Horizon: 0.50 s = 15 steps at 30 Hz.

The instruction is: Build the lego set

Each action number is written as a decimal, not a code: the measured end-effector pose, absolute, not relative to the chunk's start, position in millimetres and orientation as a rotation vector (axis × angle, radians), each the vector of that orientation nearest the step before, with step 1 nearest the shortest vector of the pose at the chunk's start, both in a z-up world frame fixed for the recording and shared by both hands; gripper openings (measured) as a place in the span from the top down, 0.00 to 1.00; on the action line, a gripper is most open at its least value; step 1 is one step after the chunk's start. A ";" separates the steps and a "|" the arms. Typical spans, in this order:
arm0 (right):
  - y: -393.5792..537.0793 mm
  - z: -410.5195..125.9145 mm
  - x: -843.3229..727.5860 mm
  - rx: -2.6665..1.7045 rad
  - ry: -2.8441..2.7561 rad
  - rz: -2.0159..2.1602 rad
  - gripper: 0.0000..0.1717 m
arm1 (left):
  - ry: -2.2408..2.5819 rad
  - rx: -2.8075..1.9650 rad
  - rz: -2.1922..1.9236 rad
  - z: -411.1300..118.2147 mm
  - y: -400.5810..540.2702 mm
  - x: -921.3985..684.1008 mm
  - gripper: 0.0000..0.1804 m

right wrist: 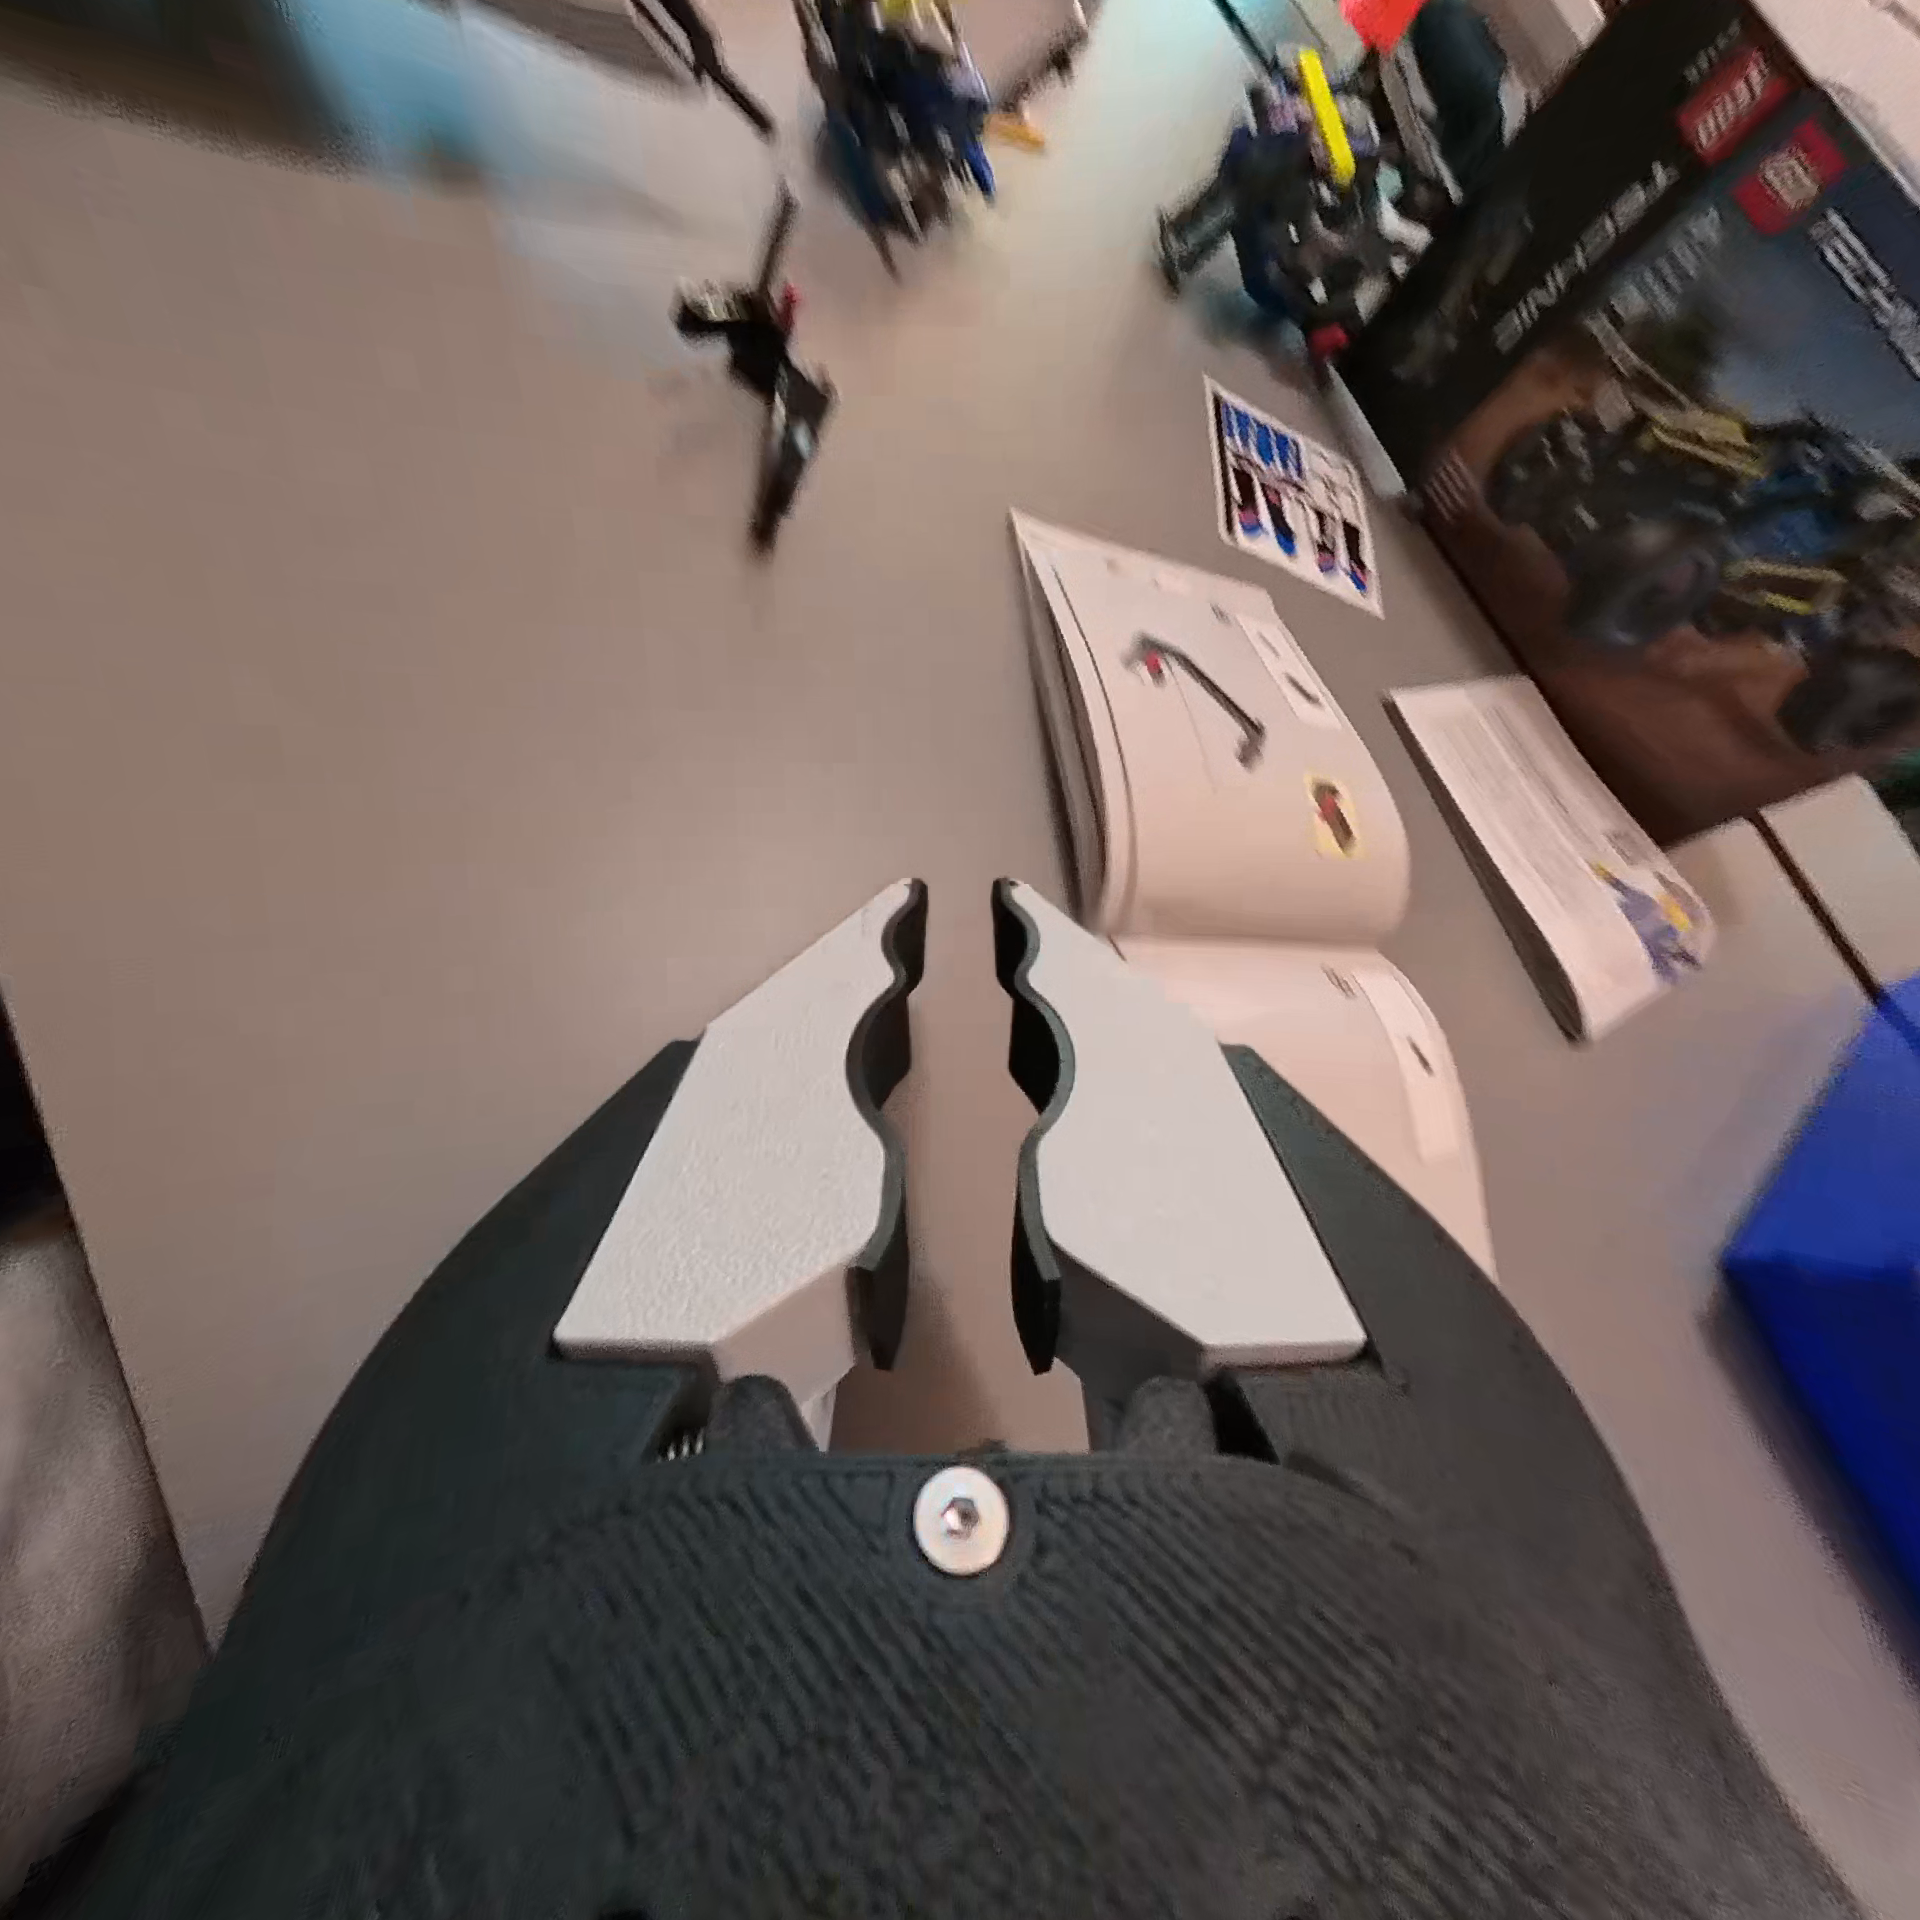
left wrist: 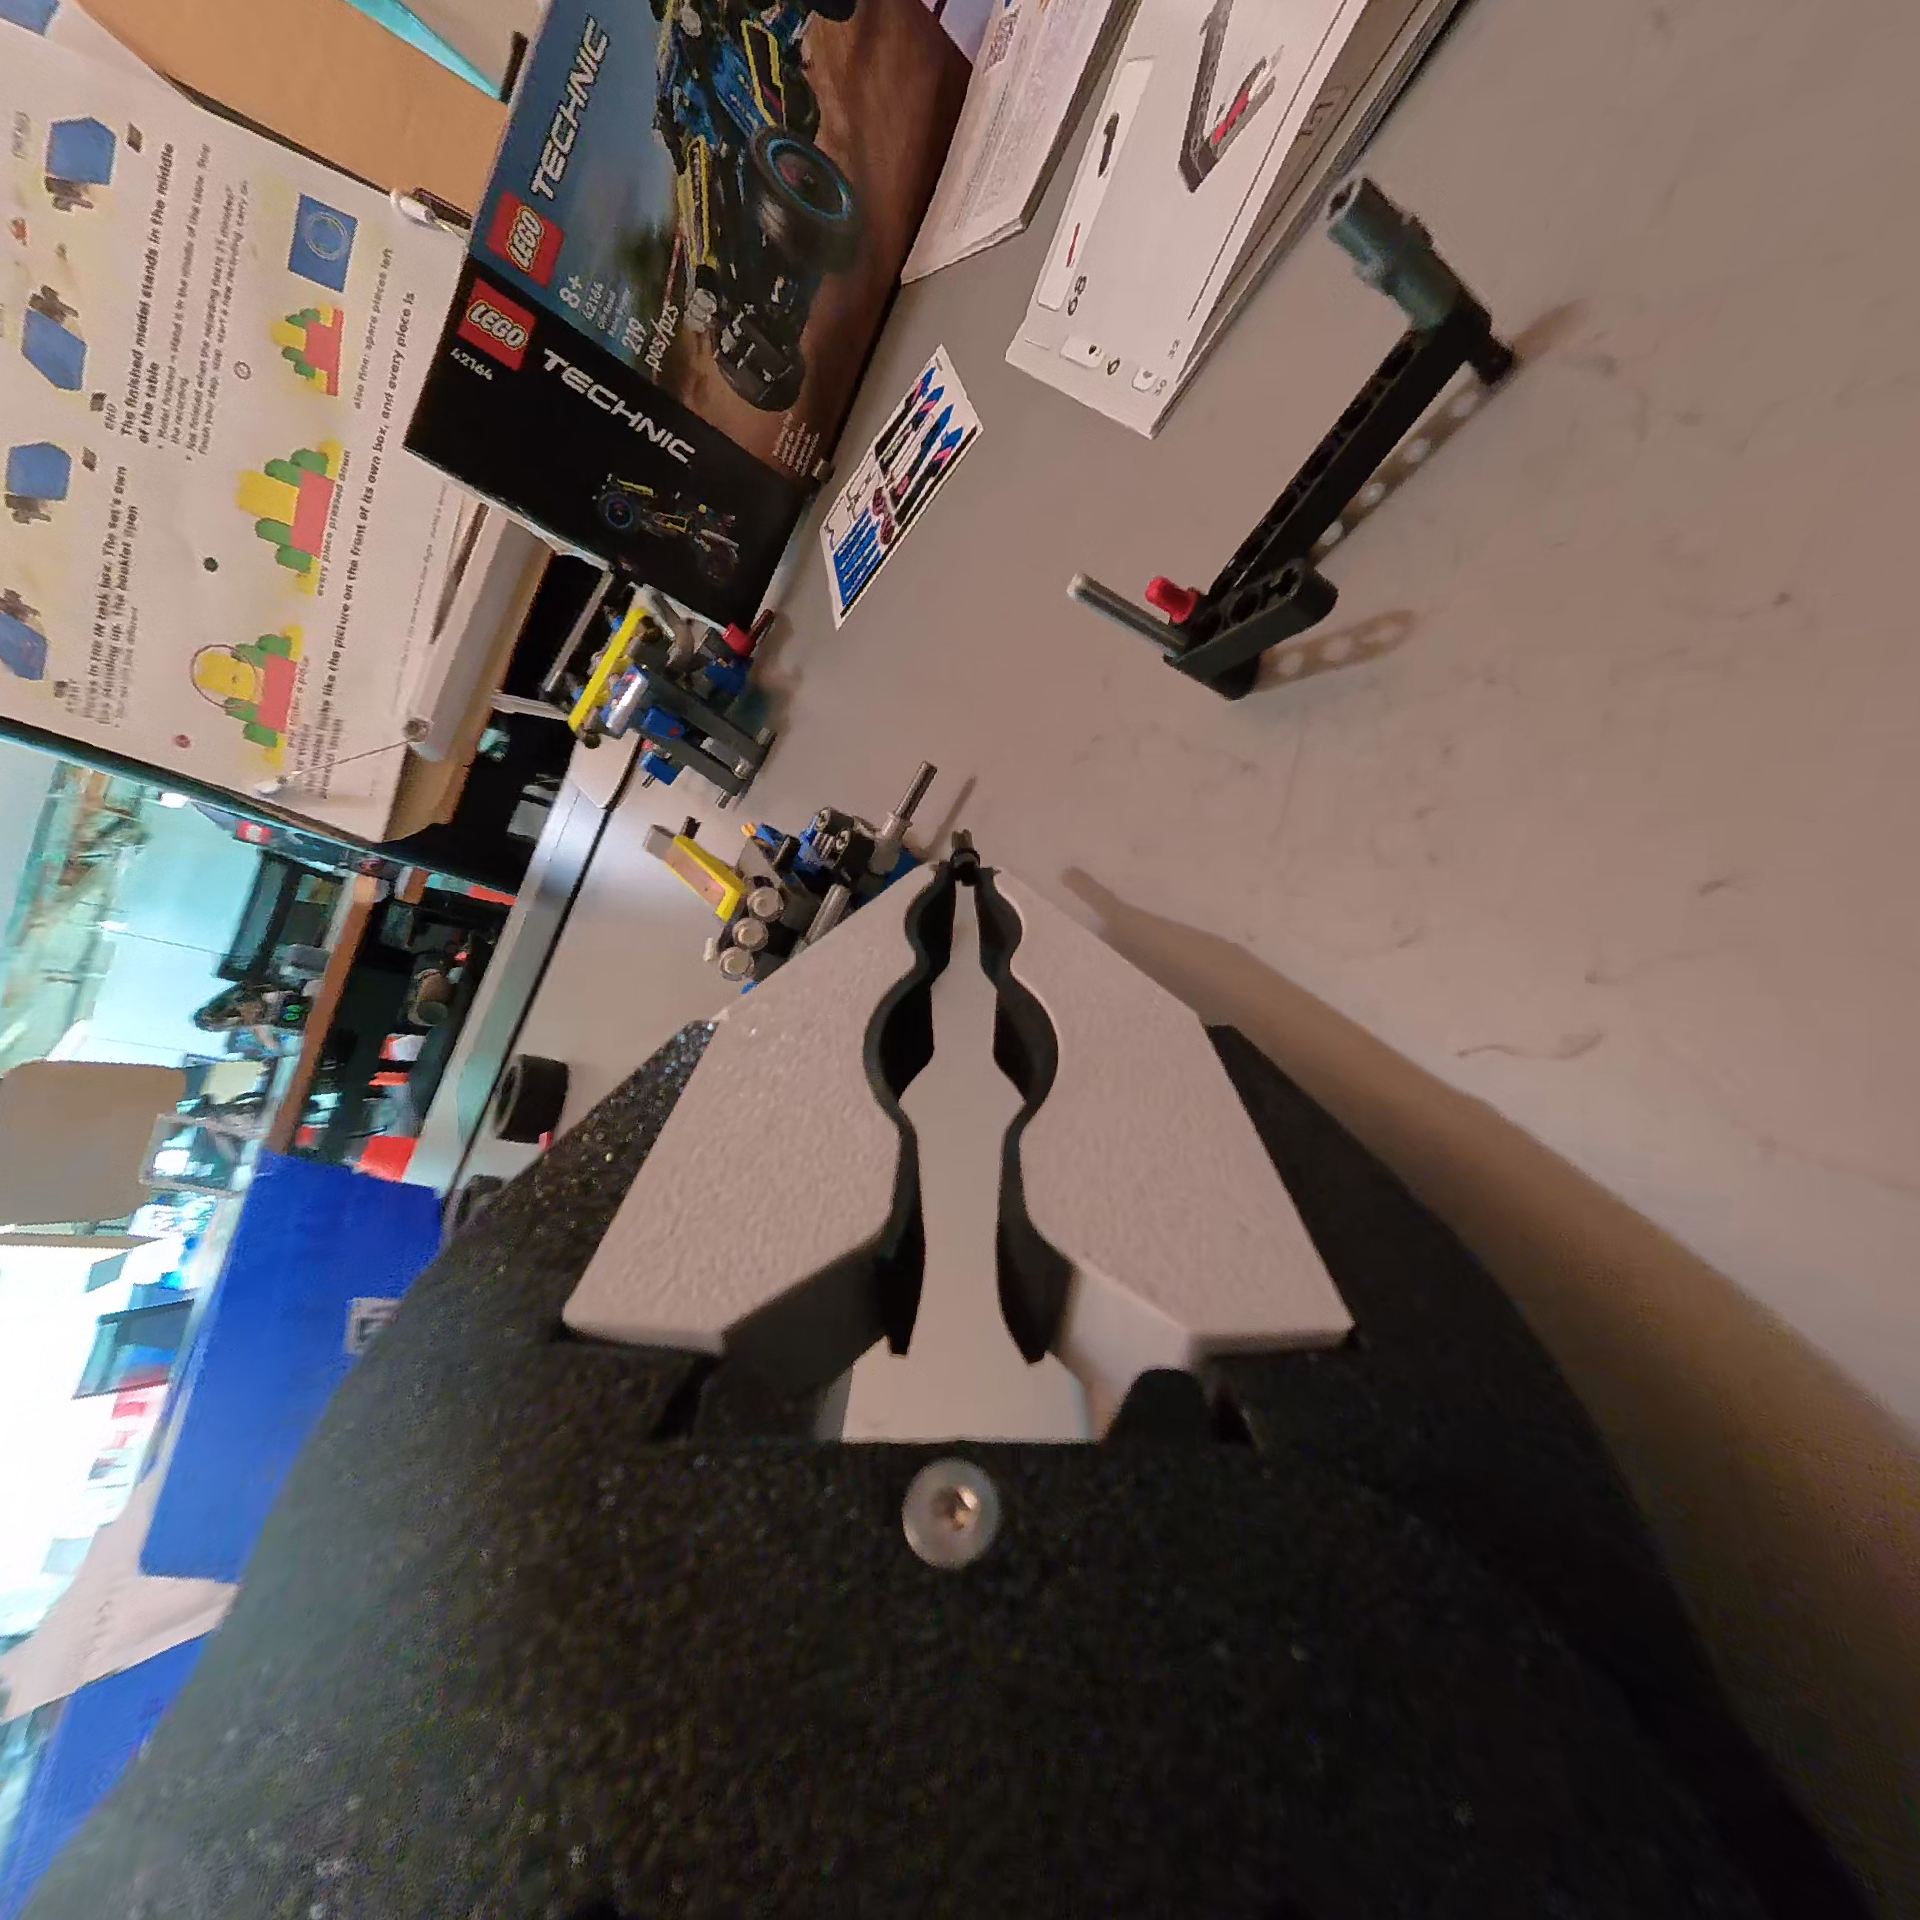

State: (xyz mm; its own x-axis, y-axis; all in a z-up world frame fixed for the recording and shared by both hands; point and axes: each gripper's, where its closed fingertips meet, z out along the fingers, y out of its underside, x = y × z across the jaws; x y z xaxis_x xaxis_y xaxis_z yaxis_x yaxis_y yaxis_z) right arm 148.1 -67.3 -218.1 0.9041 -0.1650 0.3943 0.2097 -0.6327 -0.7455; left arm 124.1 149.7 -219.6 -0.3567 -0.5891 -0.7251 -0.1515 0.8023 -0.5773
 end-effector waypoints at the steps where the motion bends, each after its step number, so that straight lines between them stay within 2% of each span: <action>1: -54.6 -216.4 143.5 -2.165 -0.035 -0.496 0.92 | 1.925 -0.574 -0.556 -218.4 146.1 123.2 0.99; 9: 20.6 -227.3 138.0 -2.164 0.017 -0.266 0.77 | 2.194 -0.691 -1.040 -191.6 111.7 104.0 0.99; 13: 43.9 -237.4 129.6 -2.221 0.012 -0.136 0.76 | 2.348 -0.667 -1.017 -188.5 107.8 99.6 0.99; 15: 50.2 -241.0 130.4 -2.248 0.007 -0.150 0.81 | 2.387 -0.637 -0.986 -187.8 108.3 102.2 1.00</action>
State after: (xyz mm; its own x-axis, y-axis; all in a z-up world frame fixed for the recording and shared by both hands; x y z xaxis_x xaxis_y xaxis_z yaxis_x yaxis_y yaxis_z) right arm 130.4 50.2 -241.0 0.9927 -0.0573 0.1061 0.0465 -0.6304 -0.7749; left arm 102.2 108.3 -187.8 -0.7784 -0.5769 -0.2476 -0.2339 0.6325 -0.7384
